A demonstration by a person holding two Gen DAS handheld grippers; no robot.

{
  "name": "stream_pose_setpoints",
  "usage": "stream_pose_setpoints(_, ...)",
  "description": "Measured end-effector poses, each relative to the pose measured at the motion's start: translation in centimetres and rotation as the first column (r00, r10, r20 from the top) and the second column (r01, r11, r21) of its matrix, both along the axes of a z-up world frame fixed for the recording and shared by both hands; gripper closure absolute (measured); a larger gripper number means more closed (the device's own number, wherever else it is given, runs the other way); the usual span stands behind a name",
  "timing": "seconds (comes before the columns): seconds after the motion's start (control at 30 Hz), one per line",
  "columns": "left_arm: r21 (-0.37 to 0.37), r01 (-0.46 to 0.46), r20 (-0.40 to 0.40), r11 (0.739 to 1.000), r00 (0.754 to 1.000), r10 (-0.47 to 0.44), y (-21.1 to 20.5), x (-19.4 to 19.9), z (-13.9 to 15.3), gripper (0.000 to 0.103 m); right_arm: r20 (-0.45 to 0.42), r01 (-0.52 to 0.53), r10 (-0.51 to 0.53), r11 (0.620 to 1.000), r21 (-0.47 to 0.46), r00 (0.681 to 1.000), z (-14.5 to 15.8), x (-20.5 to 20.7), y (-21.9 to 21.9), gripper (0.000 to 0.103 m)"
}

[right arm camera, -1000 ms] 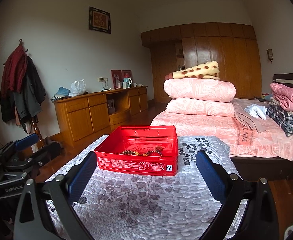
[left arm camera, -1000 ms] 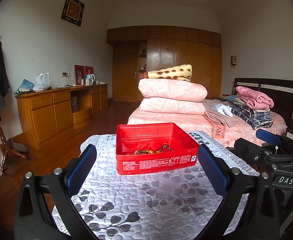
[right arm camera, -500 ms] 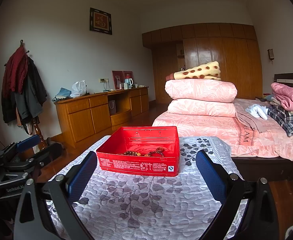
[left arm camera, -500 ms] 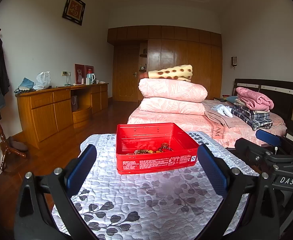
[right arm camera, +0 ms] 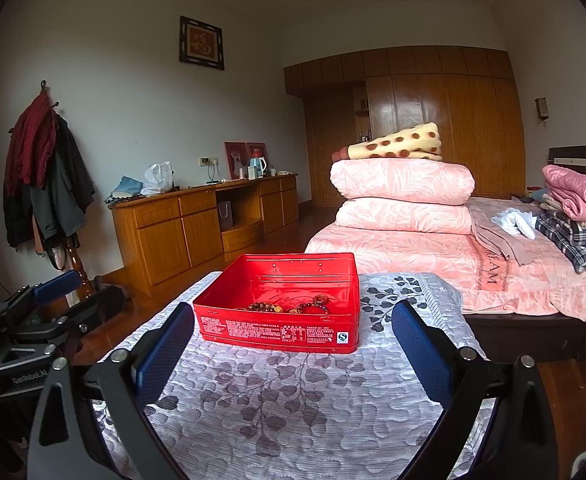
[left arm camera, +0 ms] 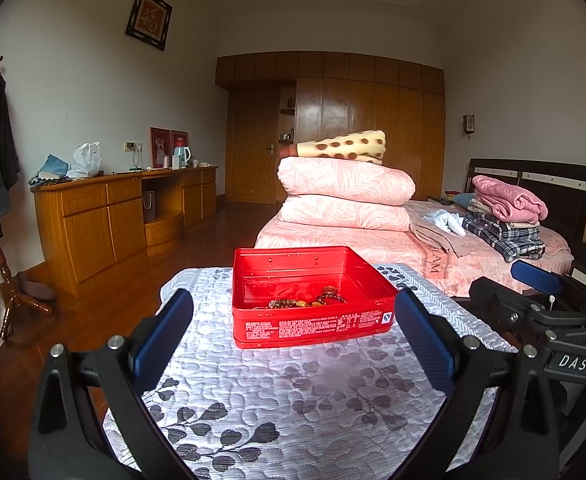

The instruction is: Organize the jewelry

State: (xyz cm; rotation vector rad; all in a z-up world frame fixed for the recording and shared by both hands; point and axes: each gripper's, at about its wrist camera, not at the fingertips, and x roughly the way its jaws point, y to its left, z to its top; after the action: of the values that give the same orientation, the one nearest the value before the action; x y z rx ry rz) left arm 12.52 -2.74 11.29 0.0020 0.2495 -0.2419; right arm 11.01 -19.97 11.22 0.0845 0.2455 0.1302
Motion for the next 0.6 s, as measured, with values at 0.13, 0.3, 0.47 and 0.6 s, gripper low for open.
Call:
stream_pose_setpoints(0.13,0.002,0.001,0.000,1.000,1.000,-0.001,0.08,0.02,-0.07,0.005,0.000,0.000,0.000,1.000,0.001,1.000,0.00,0.00,-0.01,0.006)
stream_pose_setpoints(0.3,0.002,-0.001,-0.001,1.000,1.000,0.001,0.07,0.02,-0.07,0.005,0.000,0.000,0.000,1.000,0.000,1.000,-0.02,-0.02,0.00,0.006)
stream_pose_setpoints(0.47,0.002,-0.003,-0.002,1.000,1.000,0.003,0.17,0.05,-0.21,0.005,0.000,0.000,0.000,1.000,0.001,1.000,-0.03,-0.02,-0.01,0.006)
stream_pose_setpoints(0.6,0.002,-0.002,-0.003,1.000,1.000,0.002,0.15,0.05,-0.30,0.005,0.000,-0.002,0.002,1.000,0.004,1.000,-0.03,-0.11,0.05,0.006)
